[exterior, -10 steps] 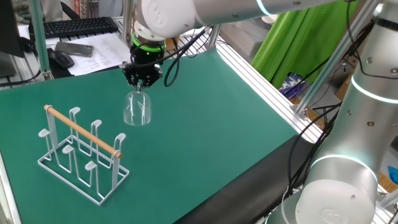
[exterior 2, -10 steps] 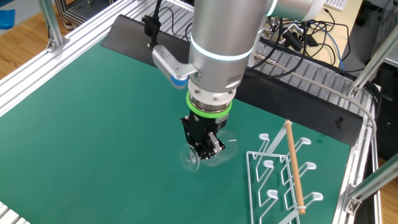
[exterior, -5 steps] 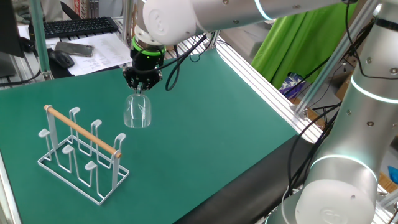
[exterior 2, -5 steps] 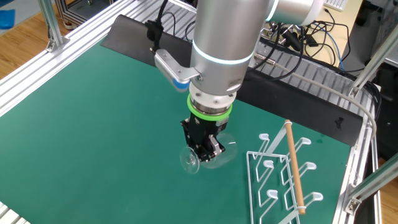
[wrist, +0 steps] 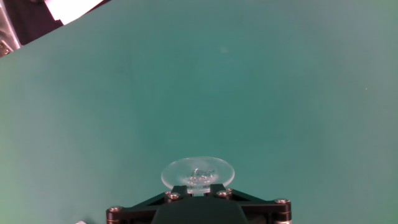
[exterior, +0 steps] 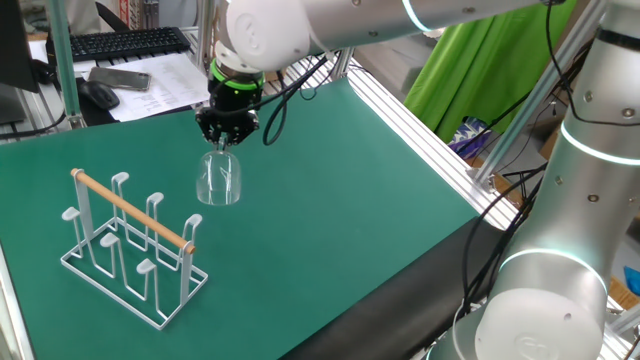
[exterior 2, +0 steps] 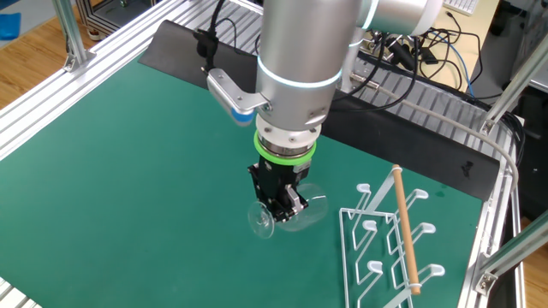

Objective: Take the cup off the cup rack

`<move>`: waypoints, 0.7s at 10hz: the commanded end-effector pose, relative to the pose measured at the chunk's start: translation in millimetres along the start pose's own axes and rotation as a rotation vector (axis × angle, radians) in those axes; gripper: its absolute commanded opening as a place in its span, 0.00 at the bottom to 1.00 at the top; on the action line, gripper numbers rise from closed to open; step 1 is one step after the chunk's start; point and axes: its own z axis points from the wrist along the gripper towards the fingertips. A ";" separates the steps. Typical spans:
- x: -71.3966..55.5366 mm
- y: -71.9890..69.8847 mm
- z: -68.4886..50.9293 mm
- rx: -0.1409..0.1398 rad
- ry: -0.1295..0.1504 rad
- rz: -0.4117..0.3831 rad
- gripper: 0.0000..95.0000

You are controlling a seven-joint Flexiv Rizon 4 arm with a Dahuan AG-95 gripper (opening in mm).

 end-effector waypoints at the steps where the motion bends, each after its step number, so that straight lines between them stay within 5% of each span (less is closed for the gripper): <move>1: -1.0 0.8 0.5 0.013 0.017 -0.004 0.00; 3: -1.0 0.8 0.5 0.030 0.054 -0.006 0.00; 6: -1.0 0.8 0.5 0.075 0.154 0.050 0.00; 7: -1.0 0.8 0.5 0.062 0.182 0.053 0.00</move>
